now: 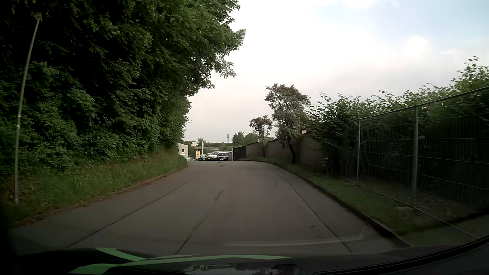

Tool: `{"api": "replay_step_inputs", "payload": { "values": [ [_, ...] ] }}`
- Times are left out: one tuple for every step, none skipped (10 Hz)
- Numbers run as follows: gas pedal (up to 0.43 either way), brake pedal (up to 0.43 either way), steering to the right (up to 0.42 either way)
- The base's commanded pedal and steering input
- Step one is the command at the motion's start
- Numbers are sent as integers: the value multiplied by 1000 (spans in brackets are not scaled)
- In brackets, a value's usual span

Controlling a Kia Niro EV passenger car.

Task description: Follow the waypoints while adhering to traffic rules and regulations

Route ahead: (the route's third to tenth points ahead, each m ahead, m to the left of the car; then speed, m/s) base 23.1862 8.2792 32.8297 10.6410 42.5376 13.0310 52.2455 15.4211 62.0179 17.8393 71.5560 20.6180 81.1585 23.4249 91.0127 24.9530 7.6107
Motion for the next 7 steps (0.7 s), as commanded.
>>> {"api": "replay_step_inputs", "payload": {
  "values": [
    [47,0,-11],
    [47,0,-11],
    [47,0,-10],
    [47,0,-11],
    [47,0,-11],
    [47,0,-11],
    [47,0,-13]
  ]
}}
